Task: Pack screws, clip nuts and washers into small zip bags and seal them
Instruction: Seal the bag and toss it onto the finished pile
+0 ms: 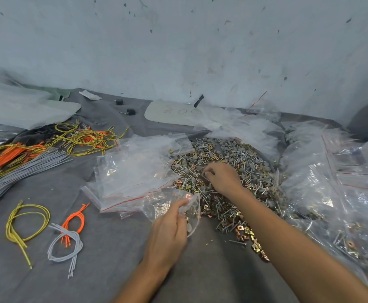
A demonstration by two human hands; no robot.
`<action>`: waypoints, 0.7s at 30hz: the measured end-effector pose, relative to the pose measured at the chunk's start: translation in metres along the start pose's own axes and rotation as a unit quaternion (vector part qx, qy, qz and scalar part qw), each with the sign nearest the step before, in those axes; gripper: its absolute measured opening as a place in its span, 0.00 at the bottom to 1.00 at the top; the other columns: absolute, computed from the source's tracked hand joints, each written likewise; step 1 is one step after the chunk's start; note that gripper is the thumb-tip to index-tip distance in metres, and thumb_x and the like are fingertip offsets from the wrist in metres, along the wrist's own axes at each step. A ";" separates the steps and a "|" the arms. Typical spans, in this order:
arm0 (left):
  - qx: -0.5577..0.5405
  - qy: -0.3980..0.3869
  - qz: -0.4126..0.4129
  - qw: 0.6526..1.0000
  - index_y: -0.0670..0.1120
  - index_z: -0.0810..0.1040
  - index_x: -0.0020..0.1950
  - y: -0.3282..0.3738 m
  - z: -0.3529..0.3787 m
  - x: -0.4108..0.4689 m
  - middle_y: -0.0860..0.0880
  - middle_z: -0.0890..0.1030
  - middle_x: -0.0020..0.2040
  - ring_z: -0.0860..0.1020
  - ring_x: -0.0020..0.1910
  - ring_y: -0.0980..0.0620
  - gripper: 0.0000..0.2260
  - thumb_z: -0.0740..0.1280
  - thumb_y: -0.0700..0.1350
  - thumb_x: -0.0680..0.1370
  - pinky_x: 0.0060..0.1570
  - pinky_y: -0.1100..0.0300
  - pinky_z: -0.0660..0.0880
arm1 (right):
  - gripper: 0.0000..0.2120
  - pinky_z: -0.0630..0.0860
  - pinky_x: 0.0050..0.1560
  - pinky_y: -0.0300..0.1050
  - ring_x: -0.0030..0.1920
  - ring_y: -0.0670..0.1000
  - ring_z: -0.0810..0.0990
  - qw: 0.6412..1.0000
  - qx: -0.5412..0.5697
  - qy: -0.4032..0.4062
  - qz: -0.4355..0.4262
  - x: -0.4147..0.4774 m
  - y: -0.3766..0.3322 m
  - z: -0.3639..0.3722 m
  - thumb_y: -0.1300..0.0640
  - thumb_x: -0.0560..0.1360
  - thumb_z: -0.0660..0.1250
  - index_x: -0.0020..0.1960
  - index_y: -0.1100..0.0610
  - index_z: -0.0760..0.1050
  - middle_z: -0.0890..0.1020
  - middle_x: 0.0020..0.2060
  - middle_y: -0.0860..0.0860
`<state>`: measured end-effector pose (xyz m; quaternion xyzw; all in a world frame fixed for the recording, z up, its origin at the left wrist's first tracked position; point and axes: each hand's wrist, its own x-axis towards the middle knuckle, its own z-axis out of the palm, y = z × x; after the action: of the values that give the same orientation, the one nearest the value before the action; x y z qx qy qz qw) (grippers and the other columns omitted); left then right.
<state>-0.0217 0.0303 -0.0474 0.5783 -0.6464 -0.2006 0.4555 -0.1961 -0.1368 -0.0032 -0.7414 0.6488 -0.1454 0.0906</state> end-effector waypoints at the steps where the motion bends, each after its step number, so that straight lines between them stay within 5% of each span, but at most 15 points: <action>1: -0.002 0.000 0.000 1.000 0.63 0.72 0.64 0.000 0.000 0.000 0.62 0.78 0.33 0.76 0.34 0.63 0.15 0.55 0.49 0.80 0.31 0.68 0.64 | 0.07 0.77 0.42 0.48 0.38 0.47 0.78 1.000 0.017 0.003 0.003 -0.004 0.002 -0.004 0.52 0.82 0.65 0.51 0.49 0.82 0.83 0.42 0.45; 6: -0.013 0.012 -0.013 1.000 0.64 0.72 0.63 -0.001 0.001 0.001 0.63 0.78 0.34 0.76 0.36 0.63 0.16 0.53 0.54 0.79 0.33 0.69 0.66 | 0.01 0.77 0.44 0.39 0.42 0.39 0.79 0.976 0.215 0.037 0.006 -0.061 0.000 -0.032 0.51 0.80 0.68 0.49 0.45 0.79 0.81 0.40 0.41; 10: -0.016 0.015 -0.011 1.000 0.63 0.72 0.64 -0.002 0.001 0.001 0.63 0.78 0.35 0.77 0.37 0.64 0.16 0.52 0.56 0.78 0.36 0.62 0.70 | 0.02 0.73 0.35 0.32 0.36 0.39 0.78 0.941 0.335 0.021 -0.045 -0.137 -0.011 -0.032 0.53 0.77 0.72 0.48 0.46 0.81 0.82 0.38 0.41; 21: 0.022 -0.001 0.003 1.000 0.63 0.69 0.66 0.000 0.000 -0.001 0.56 0.84 0.46 0.82 0.43 0.52 0.16 0.52 0.55 0.80 0.43 0.51 0.78 | 0.08 0.75 0.51 0.53 0.47 0.55 0.79 0.986 0.061 0.050 -0.148 -0.157 -0.054 -0.001 0.54 0.82 0.63 0.57 0.54 0.78 0.77 0.52 0.50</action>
<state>-0.0222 0.0317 -0.0478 0.5858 -0.6529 -0.1858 0.4427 -0.1638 0.0263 -0.0001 -0.8139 0.5257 -0.2336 0.0811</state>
